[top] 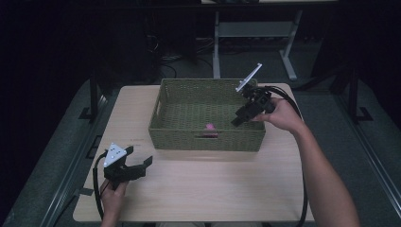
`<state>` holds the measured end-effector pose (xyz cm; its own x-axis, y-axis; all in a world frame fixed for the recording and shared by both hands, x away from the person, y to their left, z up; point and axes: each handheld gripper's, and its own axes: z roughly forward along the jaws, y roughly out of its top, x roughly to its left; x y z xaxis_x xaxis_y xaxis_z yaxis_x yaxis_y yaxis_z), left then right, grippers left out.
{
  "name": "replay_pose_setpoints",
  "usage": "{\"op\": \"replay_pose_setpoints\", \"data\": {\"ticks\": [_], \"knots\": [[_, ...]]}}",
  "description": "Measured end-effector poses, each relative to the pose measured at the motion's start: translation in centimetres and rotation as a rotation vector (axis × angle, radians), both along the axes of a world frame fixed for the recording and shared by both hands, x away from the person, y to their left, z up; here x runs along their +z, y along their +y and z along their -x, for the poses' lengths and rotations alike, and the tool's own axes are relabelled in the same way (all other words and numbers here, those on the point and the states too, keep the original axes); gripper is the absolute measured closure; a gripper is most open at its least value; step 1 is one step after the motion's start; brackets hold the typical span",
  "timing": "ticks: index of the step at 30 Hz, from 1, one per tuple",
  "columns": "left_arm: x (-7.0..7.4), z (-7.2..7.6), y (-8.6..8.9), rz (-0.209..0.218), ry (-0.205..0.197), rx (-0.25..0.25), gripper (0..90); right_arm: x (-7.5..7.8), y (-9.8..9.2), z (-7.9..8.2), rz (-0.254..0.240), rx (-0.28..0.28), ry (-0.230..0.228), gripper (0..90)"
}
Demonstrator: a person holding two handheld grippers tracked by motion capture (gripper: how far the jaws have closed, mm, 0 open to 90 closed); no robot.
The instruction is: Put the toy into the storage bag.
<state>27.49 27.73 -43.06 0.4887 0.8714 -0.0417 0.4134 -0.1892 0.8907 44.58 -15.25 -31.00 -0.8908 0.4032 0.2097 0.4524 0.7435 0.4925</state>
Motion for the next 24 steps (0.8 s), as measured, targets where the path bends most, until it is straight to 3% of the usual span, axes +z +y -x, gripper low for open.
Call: {"op": "replay_pose_setpoints", "data": {"ticks": [24], "knots": [[0.0, 0.0, -0.2, -0.001, 0.001, -0.001, 13.9, -0.6, -2.7, 4.3, -0.046, 0.002, -0.029, 37.3]]}}
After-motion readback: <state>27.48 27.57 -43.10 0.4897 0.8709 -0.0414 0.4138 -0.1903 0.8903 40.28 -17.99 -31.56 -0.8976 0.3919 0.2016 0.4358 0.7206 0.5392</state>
